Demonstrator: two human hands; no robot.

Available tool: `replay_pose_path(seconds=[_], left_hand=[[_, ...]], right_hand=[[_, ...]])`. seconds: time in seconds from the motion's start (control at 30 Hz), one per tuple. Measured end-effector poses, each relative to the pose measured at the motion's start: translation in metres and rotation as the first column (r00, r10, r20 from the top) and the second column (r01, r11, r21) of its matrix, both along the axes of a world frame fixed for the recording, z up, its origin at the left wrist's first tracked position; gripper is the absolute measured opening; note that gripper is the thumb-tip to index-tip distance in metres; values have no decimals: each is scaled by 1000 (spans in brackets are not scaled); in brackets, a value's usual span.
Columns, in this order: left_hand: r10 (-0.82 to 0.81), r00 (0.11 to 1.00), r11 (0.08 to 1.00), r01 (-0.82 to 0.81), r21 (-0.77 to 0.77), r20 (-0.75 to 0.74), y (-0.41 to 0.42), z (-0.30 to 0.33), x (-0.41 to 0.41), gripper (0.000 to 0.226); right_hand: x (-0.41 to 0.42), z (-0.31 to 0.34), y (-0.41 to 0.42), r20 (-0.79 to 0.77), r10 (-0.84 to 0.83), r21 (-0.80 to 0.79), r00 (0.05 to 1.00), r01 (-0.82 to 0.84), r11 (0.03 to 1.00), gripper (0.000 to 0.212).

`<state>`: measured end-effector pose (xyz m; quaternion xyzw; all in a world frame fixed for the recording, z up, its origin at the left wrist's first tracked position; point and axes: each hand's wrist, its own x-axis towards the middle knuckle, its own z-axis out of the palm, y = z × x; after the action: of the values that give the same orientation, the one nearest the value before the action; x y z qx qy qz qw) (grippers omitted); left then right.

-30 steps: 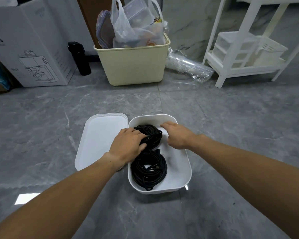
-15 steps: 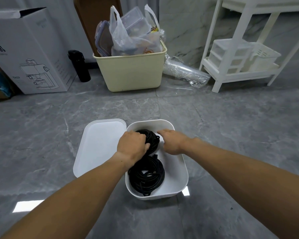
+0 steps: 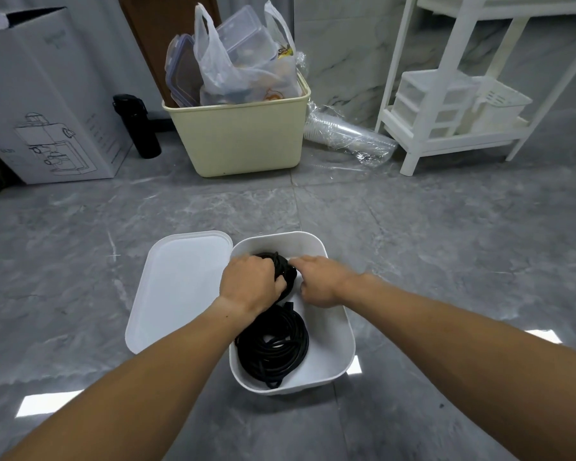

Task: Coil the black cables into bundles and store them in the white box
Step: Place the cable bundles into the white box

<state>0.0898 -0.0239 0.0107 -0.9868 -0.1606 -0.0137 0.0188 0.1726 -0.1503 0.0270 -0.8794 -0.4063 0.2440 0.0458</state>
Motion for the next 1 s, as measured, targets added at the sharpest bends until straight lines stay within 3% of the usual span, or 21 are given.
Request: replay_pose_path(seconds=[0.27,0.67,0.83,0.93,1.0], left_hand=[[-76,997,996,76,-36,-1,13,-8,-16,31],[-44,995,998,47,40,-87,11,-11,-8,31],[-83,994,996,80,-50,-73,18,-19,-13,45],[-20,998,984,29,-178,54,17,-17,-20,57],[-21,999,971,26,-237,25,14,-17,-22,64]], right_hand=[[-3,-1,3,6,23,-12,1000,-23,1000,57],[-4,-5,10,5,55,-5,998,-55,998,61],[-3,-6,11,-1,41,2,999,-41,999,55],[-3,-5,11,-6,-3,60,1000,3,998,48],[-2,-6,10,2,-26,98,1000,26,995,44]])
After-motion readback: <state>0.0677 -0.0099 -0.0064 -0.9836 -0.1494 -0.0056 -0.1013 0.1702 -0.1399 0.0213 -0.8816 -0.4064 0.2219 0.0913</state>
